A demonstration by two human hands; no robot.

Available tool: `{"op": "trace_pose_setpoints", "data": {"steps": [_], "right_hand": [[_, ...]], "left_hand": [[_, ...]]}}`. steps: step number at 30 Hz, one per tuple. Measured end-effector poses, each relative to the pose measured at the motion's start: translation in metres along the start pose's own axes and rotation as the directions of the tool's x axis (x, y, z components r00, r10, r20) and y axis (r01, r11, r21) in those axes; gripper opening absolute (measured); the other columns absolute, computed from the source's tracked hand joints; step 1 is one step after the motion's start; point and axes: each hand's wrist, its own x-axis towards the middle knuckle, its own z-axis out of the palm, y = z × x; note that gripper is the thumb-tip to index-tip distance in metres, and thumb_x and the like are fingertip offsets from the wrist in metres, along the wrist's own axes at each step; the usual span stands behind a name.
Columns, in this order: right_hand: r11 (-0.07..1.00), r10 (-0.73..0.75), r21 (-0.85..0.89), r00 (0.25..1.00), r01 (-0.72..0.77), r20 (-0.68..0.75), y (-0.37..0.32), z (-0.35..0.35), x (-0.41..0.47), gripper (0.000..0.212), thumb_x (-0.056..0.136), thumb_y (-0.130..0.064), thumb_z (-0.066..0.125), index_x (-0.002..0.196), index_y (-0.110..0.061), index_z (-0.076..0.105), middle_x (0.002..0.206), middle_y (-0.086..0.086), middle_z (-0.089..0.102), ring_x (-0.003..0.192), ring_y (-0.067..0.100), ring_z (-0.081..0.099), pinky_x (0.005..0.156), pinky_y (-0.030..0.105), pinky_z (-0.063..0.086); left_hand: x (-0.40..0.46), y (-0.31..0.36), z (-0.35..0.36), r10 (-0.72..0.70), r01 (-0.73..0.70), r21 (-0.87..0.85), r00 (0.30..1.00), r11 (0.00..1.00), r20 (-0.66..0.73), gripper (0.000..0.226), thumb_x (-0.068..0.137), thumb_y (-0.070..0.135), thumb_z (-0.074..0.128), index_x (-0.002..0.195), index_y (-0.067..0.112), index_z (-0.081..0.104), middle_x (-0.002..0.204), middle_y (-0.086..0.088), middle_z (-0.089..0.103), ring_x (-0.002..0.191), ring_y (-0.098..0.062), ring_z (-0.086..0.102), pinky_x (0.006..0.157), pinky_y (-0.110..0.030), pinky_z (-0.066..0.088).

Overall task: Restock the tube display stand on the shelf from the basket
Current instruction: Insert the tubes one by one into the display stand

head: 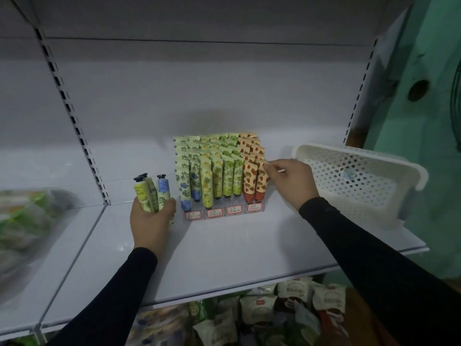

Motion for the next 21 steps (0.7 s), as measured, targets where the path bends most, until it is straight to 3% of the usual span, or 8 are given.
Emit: {"op": "trace_pose_setpoints", "data": {"steps": [3,7,10,13,17,21], "right_hand": [[1.000,-0.011,-0.030,1.000,0.010,-0.004,-0.0012,0.0013,-0.0001,0.022,0.094,-0.024,0.061,0.094,-0.009,0.077,0.084,-0.003,0.071,0.067,-0.004,0.056,0.067,-0.001,0.038],[0.999,-0.027,-0.045,0.999,0.026,-0.016,0.0002,0.0033,-0.0007,0.023,0.095,-0.025,0.060,0.095,-0.009,0.077,0.089,0.000,0.074,0.069,-0.002,0.056,0.065,-0.003,0.036],[0.996,-0.041,-0.074,0.999,0.041,-0.001,-0.0003,0.0034,0.0010,0.024,0.095,-0.024,0.059,0.095,-0.009,0.077,0.088,0.000,0.073,0.066,-0.009,0.052,0.064,-0.004,0.033],[0.996,-0.029,-0.078,0.999,0.031,0.021,0.0003,0.0025,0.0038,0.025,0.095,-0.027,0.059,0.095,-0.009,0.077,0.084,0.000,0.072,0.065,-0.005,0.053,0.062,-0.003,0.033],[0.997,-0.019,-0.072,0.999,0.022,0.046,0.0037,0.0019,0.0050,0.026,0.095,-0.029,0.058,0.095,-0.011,0.077,0.082,-0.001,0.072,0.065,-0.005,0.055,0.061,0.000,0.036],[0.998,-0.019,-0.052,0.996,0.023,0.084,0.0059,-0.0009,0.0065,0.027,0.096,-0.030,0.058,0.097,-0.012,0.077,0.088,0.000,0.075,0.074,0.007,0.063,0.067,0.011,0.044]], "left_hand": [[-0.0018,0.0006,0.0012,0.013,-0.013,0.016,0.999,1.000,0.031,0.017,0.085,0.008,0.069,0.099,0.006,0.059,0.084,-0.001,0.065,0.069,-0.011,0.060,0.052,-0.007,0.044],[-0.0021,-0.0011,0.0019,0.010,-0.010,0.009,0.998,1.000,0.059,0.017,0.085,0.009,0.070,0.099,0.010,0.060,0.086,-0.001,0.067,0.073,-0.014,0.063,0.059,-0.020,0.046],[-0.0024,-0.0011,0.0018,0.009,-0.009,-0.002,0.998,1.000,0.067,0.017,0.085,0.008,0.070,0.098,0.011,0.060,0.086,0.001,0.067,0.073,-0.013,0.063,0.060,-0.021,0.047],[-0.0027,-0.0011,0.0015,0.005,-0.004,-0.016,0.998,1.000,0.070,0.017,0.085,0.008,0.070,0.098,0.011,0.060,0.084,0.002,0.067,0.072,-0.013,0.063,0.061,-0.022,0.048],[-0.0016,-0.0021,0.0013,0.003,-0.002,-0.018,0.997,1.000,0.074,0.017,0.086,0.008,0.070,0.100,0.010,0.060,0.086,-0.001,0.067,0.073,-0.015,0.063,0.061,-0.024,0.048],[0.0010,-0.0052,0.0010,-0.018,0.020,-0.024,0.998,1.000,0.065,0.019,0.085,0.010,0.071,0.101,0.008,0.060,0.091,-0.009,0.068,0.076,-0.023,0.065,0.066,-0.032,0.054]]}}
